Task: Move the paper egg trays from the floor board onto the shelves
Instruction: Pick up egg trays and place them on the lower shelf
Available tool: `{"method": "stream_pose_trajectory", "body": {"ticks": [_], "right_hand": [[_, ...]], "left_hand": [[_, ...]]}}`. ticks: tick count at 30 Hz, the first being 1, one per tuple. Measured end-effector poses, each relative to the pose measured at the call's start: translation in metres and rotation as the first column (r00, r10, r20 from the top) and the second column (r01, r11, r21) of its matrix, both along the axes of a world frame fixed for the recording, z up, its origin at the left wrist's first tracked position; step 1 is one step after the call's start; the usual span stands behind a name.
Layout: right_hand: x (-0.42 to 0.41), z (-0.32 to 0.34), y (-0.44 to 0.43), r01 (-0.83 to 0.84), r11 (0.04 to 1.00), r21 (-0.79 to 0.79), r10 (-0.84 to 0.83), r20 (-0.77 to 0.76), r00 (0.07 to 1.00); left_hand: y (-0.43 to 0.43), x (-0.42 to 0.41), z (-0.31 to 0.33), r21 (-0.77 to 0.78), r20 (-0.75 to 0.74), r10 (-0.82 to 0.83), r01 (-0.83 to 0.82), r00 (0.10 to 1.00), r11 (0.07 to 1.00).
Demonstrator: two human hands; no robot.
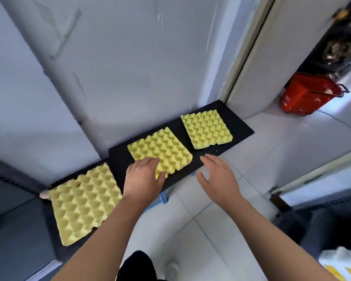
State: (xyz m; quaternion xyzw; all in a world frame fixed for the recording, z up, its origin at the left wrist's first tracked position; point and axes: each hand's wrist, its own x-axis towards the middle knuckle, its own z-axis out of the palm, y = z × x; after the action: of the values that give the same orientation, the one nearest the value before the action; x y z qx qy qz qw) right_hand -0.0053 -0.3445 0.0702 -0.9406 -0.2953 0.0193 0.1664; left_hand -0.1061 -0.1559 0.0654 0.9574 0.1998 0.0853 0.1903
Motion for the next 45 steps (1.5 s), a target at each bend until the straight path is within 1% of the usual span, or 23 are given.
{"method": "stream_pose_trajectory", "body": {"ticks": [8, 15, 21, 27, 34, 38, 41, 45], "right_hand": [[0.133, -0.033, -0.043, 0.125, 0.991, -0.045, -0.128, -0.075, 0.989], [0.261, -0.058, -0.049, 0.183, 0.982, -0.054, -0.189, -0.143, 0.971], [0.357, -0.099, -0.056, 0.197, 0.977, -0.083, -0.211, -0.213, 0.954], [0.437, -0.161, -0.067, 0.147, 0.984, -0.102, -0.17, -0.279, 0.945], [0.516, -0.25, -0.073, 0.023, 0.987, -0.156, -0.083, -0.391, 0.917], [0.545, -0.301, -0.073, -0.044, 0.983, -0.179, -0.043, -0.45, 0.892], [0.557, -0.336, -0.072, -0.059, 0.976, -0.208, -0.05, -0.483, 0.874], [0.566, -0.372, -0.071, -0.025, 0.976, -0.218, -0.101, -0.547, 0.831]], "left_hand": [[-0.032, 0.145, -0.037, -0.056, -0.13, -0.093, 0.086, 0.987, 0.995], [-0.035, 0.283, -0.064, -0.091, -0.229, -0.111, 0.092, 0.967, 0.992], [-0.037, 0.372, -0.102, -0.11, -0.338, -0.109, 0.076, 0.935, 0.991], [-0.047, 0.434, -0.164, -0.165, -0.444, -0.047, -0.03, 0.895, 0.986], [-0.062, 0.48, -0.248, -0.203, -0.562, 0.097, -0.251, 0.821, 0.947], [-0.065, 0.49, -0.295, -0.213, -0.617, 0.152, -0.35, 0.772, 0.912], [-0.064, 0.493, -0.327, -0.228, -0.653, 0.186, -0.425, 0.734, 0.876], [-0.064, 0.498, -0.359, -0.294, -0.642, 0.189, -0.466, 0.743, 0.834]]}}
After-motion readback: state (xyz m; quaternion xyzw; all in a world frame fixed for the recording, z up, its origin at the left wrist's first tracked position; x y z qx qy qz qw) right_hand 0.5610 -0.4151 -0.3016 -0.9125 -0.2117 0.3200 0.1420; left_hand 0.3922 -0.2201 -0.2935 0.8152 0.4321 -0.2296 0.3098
